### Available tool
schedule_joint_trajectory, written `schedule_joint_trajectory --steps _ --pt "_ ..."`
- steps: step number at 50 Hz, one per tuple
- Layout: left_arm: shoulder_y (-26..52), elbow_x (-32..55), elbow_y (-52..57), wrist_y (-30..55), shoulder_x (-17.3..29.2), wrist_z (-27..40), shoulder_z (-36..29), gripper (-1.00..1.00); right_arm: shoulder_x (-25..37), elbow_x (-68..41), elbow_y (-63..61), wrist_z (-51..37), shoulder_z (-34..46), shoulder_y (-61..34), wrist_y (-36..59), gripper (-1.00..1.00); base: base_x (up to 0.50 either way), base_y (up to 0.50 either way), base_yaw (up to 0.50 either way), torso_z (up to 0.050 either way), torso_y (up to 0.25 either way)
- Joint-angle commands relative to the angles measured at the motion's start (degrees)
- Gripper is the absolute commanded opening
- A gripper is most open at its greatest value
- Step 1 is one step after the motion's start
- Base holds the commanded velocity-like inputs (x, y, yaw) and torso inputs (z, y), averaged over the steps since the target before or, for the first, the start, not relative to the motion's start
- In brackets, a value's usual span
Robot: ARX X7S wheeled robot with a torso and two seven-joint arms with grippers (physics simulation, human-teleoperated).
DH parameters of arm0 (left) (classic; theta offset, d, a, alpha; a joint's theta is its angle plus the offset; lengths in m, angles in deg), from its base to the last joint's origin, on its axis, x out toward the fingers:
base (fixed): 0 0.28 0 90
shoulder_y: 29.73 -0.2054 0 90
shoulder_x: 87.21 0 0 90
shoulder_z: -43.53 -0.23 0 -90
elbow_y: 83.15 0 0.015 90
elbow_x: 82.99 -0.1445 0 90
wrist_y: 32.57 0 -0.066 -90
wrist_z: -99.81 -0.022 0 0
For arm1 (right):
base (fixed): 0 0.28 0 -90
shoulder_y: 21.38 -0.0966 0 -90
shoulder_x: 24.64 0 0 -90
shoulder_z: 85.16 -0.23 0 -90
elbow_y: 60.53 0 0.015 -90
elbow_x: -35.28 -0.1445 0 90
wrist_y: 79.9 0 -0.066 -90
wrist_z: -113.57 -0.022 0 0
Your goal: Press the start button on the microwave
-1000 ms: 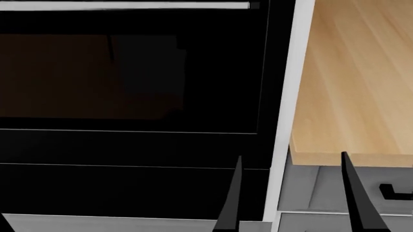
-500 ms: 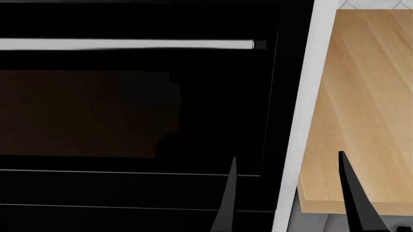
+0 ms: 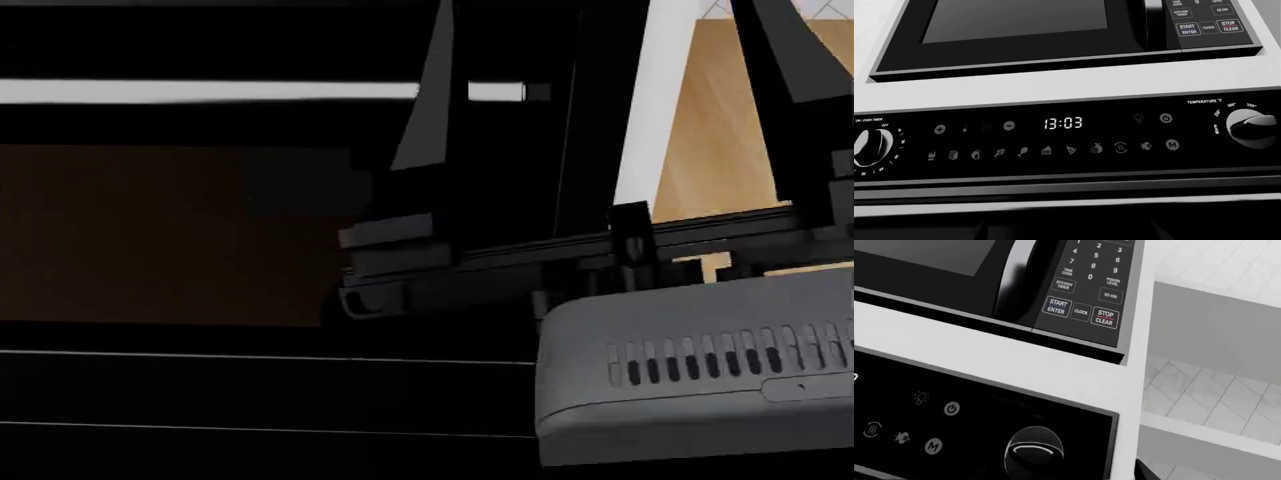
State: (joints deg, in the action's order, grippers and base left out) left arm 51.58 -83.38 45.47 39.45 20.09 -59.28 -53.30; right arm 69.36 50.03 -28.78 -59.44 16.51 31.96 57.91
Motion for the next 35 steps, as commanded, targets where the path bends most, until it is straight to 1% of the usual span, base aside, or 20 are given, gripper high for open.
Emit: schedule_joint_trajectory --steps 1,4,8,9,17,25,31,35 --pt "0.29 0.15 -0.68 -0.30 0.28 0.20 -0.21 1.00 -3.99 9.91 -1.74 18.10 2.69 -38.82 40.85 1.00 0.00 0.00 0.00 0.000 0.000" --pt "0.36 -0.03 -0.74 -0.15 0.28 0.24 -0.39 1.00 -3.97 10.16 -0.71 18.66 2.82 -41.61 42.18 1.00 0.00 0.00 0.00 0.000 0.000" --pt "0.29 -0.11 -0.70 -0.24 0.37 0.30 -0.52 1.00 -3.97 7.54 3.19 17.74 1.72 -48.03 42.18 1.00 0.00 0.00 0.00 0.000 0.000" --pt "0.22 -0.19 -0.69 -0.19 0.37 0.36 -0.53 1.00 -3.98 4.70 4.49 16.19 0.25 -49.50 42.18 -1.00 0.00 0.00 0.00 0.000 0.000" --pt "0.16 -0.30 -0.97 -0.49 0.42 0.67 -0.54 1.00 -3.86 -3.63 10.38 12.21 -1.35 -56.90 41.39 -1.00 0.00 0.00 0.00 0.000 0.000" --pt "-0.31 -0.25 -0.94 -0.77 0.66 0.99 -0.39 1.00 -3.46 -11.03 18.93 7.91 -2.68 -56.65 32.08 -1.00 0.00 0.00 0.00 0.000 0.000" --pt "-0.45 -0.10 -1.45 -1.36 0.80 1.25 -0.27 1.00 -2.09 -12.13 30.46 6.18 0.28 -57.38 21.81 -1.00 0.00 0.00 0.00 0.000 0.000" --pt "-0.60 0.17 -1.66 -1.73 0.99 1.43 -0.03 1.00 -1.60 -12.15 36.17 5.23 1.88 -57.62 17.19 -1.00 0.00 0.00 0.00 0.000 0.000"
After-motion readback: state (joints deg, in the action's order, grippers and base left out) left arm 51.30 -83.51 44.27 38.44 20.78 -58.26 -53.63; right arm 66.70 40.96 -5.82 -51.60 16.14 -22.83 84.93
